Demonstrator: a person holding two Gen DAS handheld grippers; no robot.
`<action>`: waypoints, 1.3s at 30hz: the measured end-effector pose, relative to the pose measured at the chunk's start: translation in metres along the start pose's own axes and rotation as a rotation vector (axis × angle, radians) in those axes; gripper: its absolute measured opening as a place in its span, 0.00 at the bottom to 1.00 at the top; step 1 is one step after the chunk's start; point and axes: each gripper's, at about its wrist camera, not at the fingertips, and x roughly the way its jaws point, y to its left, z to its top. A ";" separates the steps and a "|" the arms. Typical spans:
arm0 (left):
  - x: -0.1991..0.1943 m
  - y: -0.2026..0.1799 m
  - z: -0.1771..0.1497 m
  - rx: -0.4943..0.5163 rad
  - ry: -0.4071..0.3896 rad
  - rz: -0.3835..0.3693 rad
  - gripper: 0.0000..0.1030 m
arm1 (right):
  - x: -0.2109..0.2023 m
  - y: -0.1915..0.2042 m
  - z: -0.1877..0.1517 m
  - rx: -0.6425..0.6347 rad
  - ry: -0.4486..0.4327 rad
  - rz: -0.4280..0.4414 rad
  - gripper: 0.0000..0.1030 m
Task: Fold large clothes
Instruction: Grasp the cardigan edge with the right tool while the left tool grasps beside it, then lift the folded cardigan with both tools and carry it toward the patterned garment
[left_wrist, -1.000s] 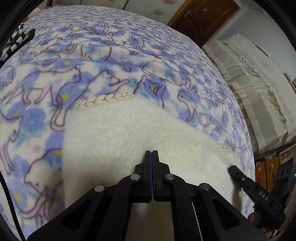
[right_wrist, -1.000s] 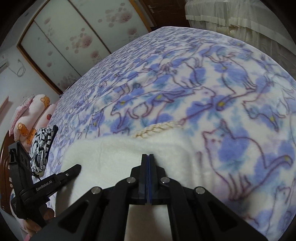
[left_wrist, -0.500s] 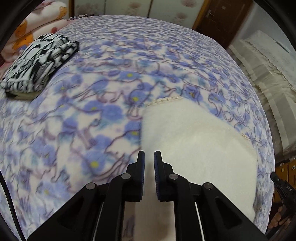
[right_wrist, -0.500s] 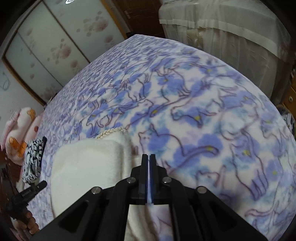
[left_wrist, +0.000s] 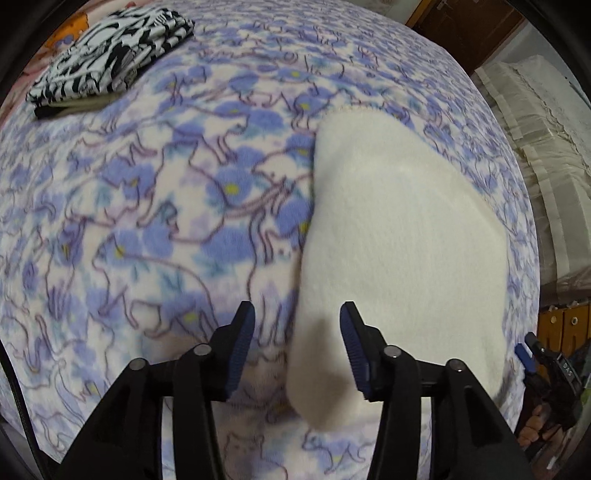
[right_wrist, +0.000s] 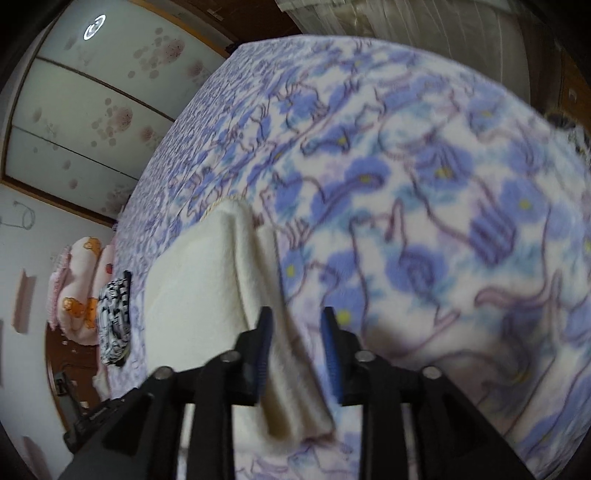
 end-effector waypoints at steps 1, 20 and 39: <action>0.001 0.000 -0.004 0.002 0.013 -0.005 0.49 | 0.004 -0.003 -0.006 0.019 0.025 0.028 0.44; 0.059 -0.015 -0.005 0.104 0.221 -0.176 0.79 | 0.104 0.005 -0.031 0.007 0.292 0.212 1.00; 0.128 -0.040 0.035 0.168 0.307 -0.445 1.00 | 0.171 0.040 -0.004 -0.108 0.552 0.404 0.98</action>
